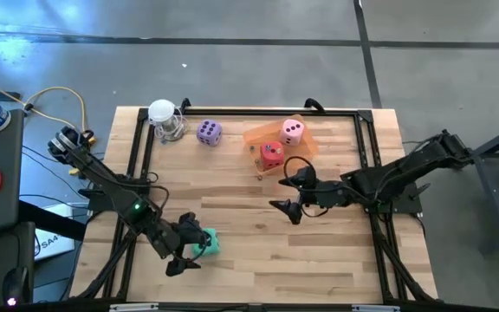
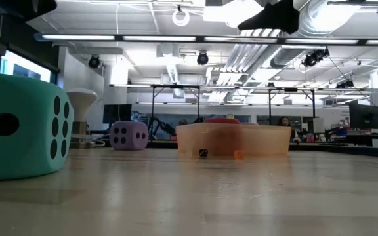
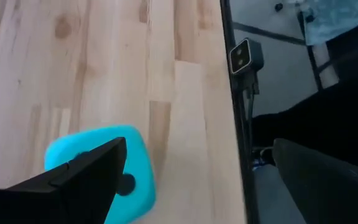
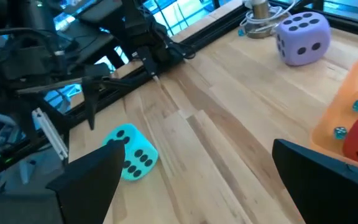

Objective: Pick & Place Dice
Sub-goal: Put the large light blue dice into the orange bin

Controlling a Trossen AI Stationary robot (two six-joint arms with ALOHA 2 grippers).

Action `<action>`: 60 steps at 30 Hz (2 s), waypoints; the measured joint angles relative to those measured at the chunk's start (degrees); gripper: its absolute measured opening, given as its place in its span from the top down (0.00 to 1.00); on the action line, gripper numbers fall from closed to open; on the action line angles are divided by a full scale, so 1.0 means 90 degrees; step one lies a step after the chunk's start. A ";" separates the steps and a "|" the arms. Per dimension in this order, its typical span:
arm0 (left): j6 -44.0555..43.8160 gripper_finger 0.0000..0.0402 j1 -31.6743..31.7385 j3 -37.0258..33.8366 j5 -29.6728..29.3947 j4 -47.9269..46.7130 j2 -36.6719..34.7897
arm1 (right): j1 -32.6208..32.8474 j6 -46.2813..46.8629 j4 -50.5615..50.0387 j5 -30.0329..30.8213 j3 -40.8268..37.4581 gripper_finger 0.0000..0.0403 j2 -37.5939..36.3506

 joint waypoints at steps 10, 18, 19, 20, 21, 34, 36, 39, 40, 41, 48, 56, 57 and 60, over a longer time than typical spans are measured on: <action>0.0135 0.02 0.0561 0.0000 0.0253 -0.0065 -0.0135 | 0.0069 -0.0210 -0.0008 0.0009 0.0000 0.01 0.0043; 0.0055 0.02 0.0583 0.0005 -0.0020 -0.0132 -0.0202 | 0.0040 -0.0321 -0.0004 0.0034 0.0002 0.01 0.0044; 0.0054 0.02 0.0519 0.0005 -0.0224 -0.0114 -0.0202 | 0.0040 -0.0321 -0.0004 0.0035 0.0002 0.01 0.0044; 0.0055 0.01 0.0446 0.0004 -0.0429 -0.0055 -0.0202 | 0.0040 -0.0321 -0.0004 0.0035 0.0002 0.01 0.0044; 0.0058 0.01 0.0378 0.0005 -0.0620 0.0023 -0.0202 | 0.0040 -0.0321 -0.0004 0.0035 0.0002 0.01 0.0044; -0.0752 0.00 0.0244 0.0005 -0.0874 -0.0897 -0.0451 | 0.0033 -0.0326 -0.0007 0.0216 0.0007 0.01 0.0044; -0.1199 0.00 0.0164 0.0005 -0.0835 -0.1035 -0.0500 | 0.0033 -0.0326 -0.0005 0.0289 0.0010 0.01 0.0044; -0.1698 0.00 -0.0063 0.0005 -0.0832 -0.1248 -0.0488 | 0.0033 -0.0325 -0.0005 0.0360 0.0010 0.01 0.0044; -0.1790 0.00 -0.0128 0.0005 -0.0834 -0.1309 -0.0467 | 0.0034 -0.0323 -0.0001 0.0362 0.0010 0.01 0.0044; -0.1841 0.00 -0.0186 0.0005 -0.0834 -0.1409 -0.0462 | 0.0037 -0.0314 0.0004 0.0366 0.0010 0.01 0.0044; -0.1053 0.00 -0.0466 0.0005 -0.1862 -0.1971 -0.0241 | 0.0062 -0.0074 0.0097 0.0301 0.0010 0.01 0.0044; -0.0507 0.00 -0.0467 0.0007 -0.2104 -0.1567 0.0488 | 0.0212 -0.0061 0.0178 0.0200 0.0010 0.01 0.0044; -0.0554 0.00 -0.0441 0.0007 -0.2094 -0.1523 0.0529 | 0.0230 -0.0137 0.0141 0.0198 0.0010 0.01 0.0044; -0.1109 0.00 -0.0358 0.0010 -0.2046 -0.1441 0.0534 | 0.0265 -0.0370 0.0138 0.0199 0.0010 0.01 0.0044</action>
